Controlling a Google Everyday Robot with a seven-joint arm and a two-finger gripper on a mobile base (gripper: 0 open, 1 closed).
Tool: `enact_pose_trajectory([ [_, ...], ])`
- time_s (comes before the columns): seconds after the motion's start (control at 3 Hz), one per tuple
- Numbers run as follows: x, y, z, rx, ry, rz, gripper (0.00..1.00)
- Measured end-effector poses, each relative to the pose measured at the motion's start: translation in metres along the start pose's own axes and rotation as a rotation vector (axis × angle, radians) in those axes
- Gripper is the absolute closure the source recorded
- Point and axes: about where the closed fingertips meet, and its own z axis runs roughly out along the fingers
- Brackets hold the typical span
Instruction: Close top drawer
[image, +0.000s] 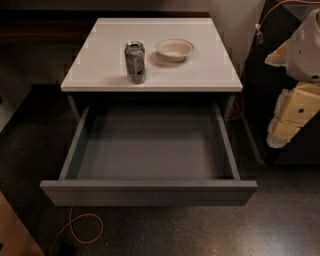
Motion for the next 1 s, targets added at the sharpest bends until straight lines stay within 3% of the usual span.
enact_pose_trajectory([
  [0.33, 0.000, 0.000, 0.000, 0.000, 0.000, 0.000, 0.00],
  [1.0, -0.017, 0.041, 0.049, -0.111, -0.118, -0.025, 0.00],
])
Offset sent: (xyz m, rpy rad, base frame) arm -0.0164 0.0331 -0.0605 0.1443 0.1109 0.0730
